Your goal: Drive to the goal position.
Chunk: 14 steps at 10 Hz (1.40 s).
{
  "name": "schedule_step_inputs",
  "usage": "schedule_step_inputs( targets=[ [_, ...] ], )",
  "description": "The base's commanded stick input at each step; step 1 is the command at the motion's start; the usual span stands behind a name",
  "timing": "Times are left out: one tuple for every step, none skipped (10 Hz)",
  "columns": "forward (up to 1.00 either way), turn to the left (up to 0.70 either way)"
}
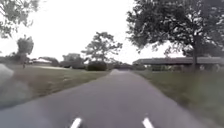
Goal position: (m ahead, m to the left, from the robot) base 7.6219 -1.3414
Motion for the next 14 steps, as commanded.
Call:
schedule_step_inputs(
  targets=[
    [0.85,0.00],
    [0.85,0.00],
    [0.85,0.00],
    [0.85,0.00],
    [0.85,0.00],
    [0.85,0.00],
    [0.85,0.00],
    [0.85,0.00],
    [0.85,0.00],
    [0.85,0.00],
    [0.85,0.00],
    [0.85,0.00],
    [0.85,0.00],
    [0.85,-0.06]
  ],
)
